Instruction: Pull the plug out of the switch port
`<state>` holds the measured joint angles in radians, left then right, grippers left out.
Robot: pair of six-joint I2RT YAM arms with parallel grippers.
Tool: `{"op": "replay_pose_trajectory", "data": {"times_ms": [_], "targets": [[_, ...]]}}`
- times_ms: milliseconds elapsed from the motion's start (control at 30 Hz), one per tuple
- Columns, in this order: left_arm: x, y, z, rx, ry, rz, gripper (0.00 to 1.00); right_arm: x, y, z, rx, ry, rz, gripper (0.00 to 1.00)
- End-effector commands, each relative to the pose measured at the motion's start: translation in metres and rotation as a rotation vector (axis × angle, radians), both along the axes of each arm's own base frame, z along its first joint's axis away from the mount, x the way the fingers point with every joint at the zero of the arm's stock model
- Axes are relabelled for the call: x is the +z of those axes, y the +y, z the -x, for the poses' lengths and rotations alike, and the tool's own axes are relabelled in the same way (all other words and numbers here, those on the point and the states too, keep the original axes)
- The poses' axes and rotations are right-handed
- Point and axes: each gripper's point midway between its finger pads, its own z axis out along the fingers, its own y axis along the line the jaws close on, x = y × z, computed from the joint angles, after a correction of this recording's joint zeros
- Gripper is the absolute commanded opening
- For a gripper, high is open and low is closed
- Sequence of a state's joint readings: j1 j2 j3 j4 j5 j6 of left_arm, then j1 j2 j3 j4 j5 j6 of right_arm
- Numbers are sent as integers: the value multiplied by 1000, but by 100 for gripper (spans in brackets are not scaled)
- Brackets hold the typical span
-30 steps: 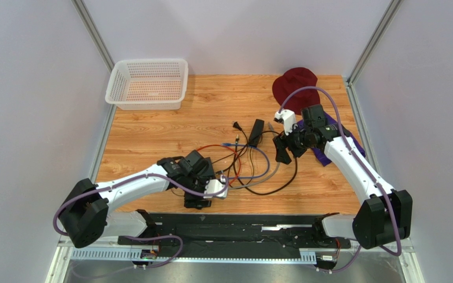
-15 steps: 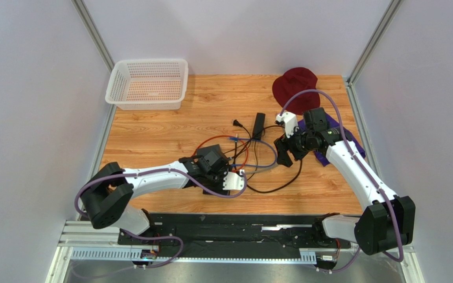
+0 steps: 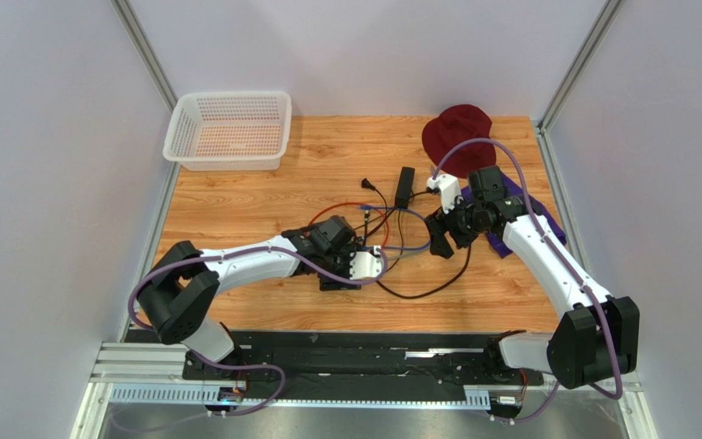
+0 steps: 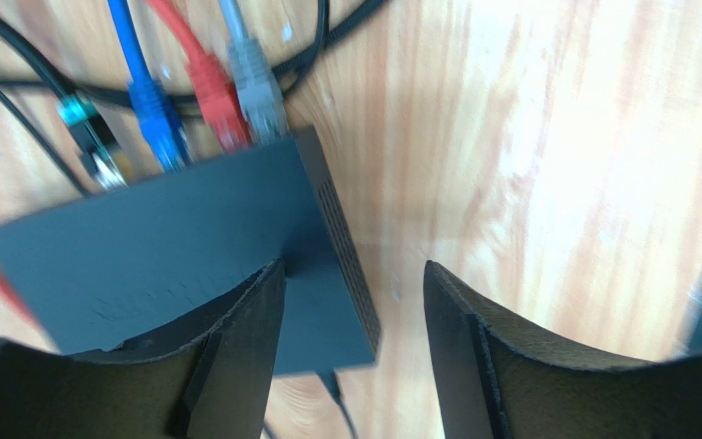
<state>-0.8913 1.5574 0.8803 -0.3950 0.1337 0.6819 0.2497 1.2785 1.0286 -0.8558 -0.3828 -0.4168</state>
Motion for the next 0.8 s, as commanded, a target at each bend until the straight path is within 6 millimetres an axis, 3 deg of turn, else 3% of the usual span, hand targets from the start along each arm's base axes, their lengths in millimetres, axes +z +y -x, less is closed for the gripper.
{"op": "replay_pose_trajectory", "data": {"times_ms": [0, 133, 300, 367, 467, 500, 567, 633, 700, 767], "targets": [[41, 10, 39, 30, 255, 171, 67, 24, 7, -19, 25, -73, -26, 75], [91, 23, 36, 182, 249, 269, 72, 40, 27, -28, 127, -160, 14, 79], [116, 59, 18, 398, 272, 353, 73, 47, 60, -51, 161, -156, -15, 79], [117, 75, 6, 493, 266, 378, 73, 51, 77, -62, 138, -131, -79, 77], [113, 95, -9, 643, 286, 421, 73, 45, 103, -62, 195, -92, -109, 75], [112, 97, -12, 674, 302, 442, 73, 51, 118, -61, 233, -102, -119, 74], [111, 110, -31, 793, 279, 483, 73, 42, 134, -59, 266, -72, -112, 73], [106, 118, -38, 933, 345, 535, 73, 44, 158, -52, 327, -66, -129, 68], [108, 109, -38, 931, 451, 597, 73, 36, 181, -43, 398, -47, -125, 58], [109, 115, -41, 931, 460, 606, 72, 22, 195, -37, 445, -21, -111, 48]]}}
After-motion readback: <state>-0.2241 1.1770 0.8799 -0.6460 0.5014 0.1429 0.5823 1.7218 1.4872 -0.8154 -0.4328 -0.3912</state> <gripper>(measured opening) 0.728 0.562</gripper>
